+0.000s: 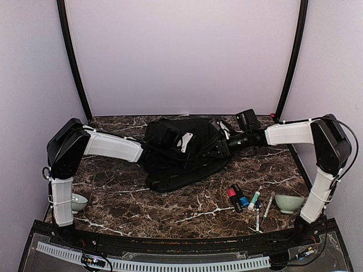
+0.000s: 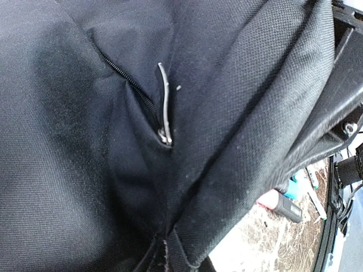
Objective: Pack the student bag
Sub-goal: Grab the largest pocket of the student bag, then place the largest pocket of the bag in the student bag, then pass from the right arm to the left
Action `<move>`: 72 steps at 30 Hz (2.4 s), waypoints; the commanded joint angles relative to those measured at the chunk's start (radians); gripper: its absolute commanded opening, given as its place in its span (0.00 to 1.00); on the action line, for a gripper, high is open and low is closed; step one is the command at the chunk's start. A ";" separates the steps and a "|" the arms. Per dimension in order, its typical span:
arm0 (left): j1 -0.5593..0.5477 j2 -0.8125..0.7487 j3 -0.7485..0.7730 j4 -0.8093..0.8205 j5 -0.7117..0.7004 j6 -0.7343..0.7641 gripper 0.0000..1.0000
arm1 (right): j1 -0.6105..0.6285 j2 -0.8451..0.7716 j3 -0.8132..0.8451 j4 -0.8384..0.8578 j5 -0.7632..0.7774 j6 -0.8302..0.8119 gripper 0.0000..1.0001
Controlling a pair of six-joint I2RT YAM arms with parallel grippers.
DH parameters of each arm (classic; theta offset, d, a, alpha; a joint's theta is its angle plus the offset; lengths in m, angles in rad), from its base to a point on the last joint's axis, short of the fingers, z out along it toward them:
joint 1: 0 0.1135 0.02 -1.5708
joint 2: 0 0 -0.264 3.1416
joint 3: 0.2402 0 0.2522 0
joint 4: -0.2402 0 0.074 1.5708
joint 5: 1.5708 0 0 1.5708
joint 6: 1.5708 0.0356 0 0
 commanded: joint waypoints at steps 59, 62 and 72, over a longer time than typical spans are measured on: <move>-0.002 -0.088 -0.004 0.039 0.087 0.447 0.67 | 0.022 -0.089 0.010 -0.097 0.091 -0.131 0.00; -0.020 -0.039 0.031 -0.010 0.045 0.507 0.69 | 0.019 -0.088 0.009 -0.093 0.087 -0.119 0.00; -0.027 0.058 0.090 0.056 -0.012 0.528 0.48 | 0.010 -0.103 0.001 -0.086 0.085 -0.104 0.00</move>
